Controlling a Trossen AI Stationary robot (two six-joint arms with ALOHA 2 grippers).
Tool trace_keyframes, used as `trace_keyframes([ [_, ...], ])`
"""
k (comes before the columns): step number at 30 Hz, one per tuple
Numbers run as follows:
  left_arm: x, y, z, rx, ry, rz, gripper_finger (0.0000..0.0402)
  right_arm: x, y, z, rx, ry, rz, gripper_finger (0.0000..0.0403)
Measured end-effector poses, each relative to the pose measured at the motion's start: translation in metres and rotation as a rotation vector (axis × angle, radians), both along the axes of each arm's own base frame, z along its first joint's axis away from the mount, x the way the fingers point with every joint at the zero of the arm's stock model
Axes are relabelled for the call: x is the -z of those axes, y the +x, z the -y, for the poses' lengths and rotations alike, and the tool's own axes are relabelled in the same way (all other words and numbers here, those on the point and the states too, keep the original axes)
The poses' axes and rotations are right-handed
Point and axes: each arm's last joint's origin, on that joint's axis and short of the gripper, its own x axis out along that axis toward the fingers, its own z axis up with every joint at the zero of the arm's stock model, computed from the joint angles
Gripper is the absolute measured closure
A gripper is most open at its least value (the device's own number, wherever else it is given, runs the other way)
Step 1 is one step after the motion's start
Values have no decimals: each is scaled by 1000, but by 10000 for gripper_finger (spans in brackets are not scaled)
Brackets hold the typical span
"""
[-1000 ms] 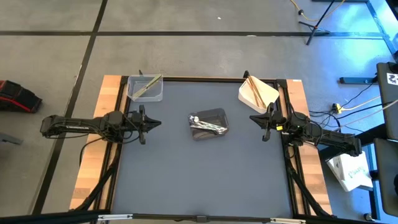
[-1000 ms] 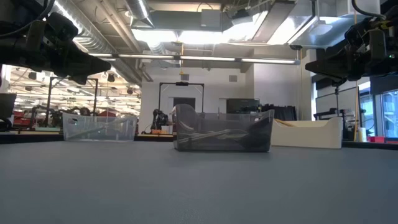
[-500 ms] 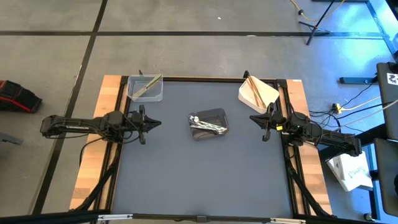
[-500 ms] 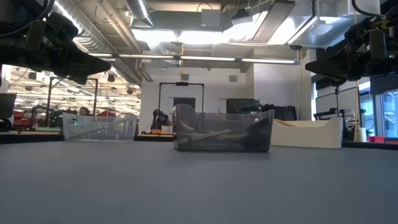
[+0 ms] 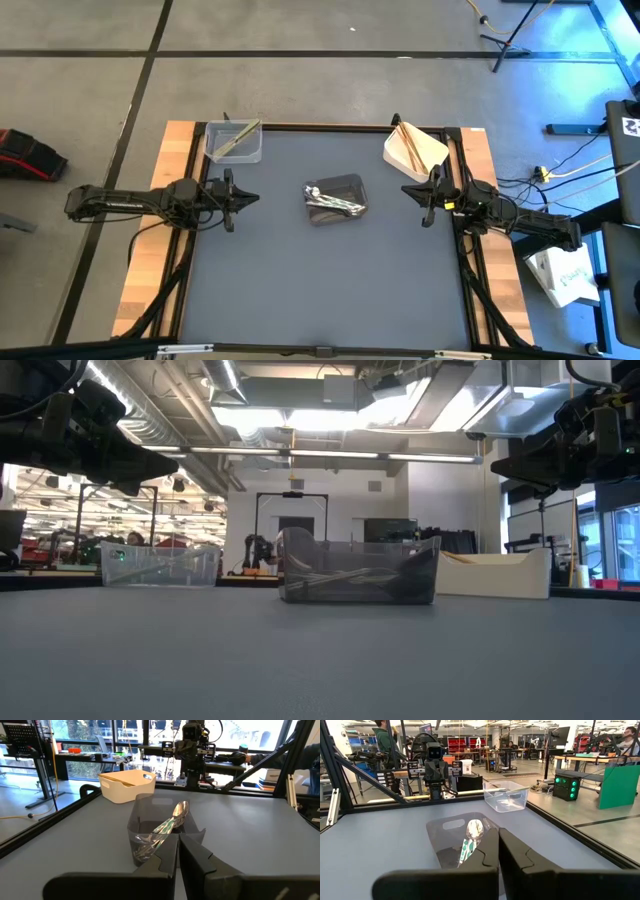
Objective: Sort silverware by color (type)
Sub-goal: Return to Home Position
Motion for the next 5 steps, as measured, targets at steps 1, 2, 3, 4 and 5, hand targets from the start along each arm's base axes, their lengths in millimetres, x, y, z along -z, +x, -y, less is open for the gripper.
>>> trace_keyframes([
  [1, 0, 0, 0, 0, 0, 0, 389, 0, 0, 0, 0, 0, 0, 402],
  [2, 0, 0, 0, 0, 0, 0, 389, 0, 0, 0, 0, 0, 0, 402],
  [3, 0, 0, 0, 0, 0, 0, 389, 0, 0, 0, 0, 0, 0, 402],
  [4, 0, 0, 0, 0, 0, 0, 389, 0, 0, 0, 0, 0, 0, 402],
  [5, 0, 0, 0, 0, 0, 0, 389, 0, 0, 0, 0, 0, 0, 402],
])
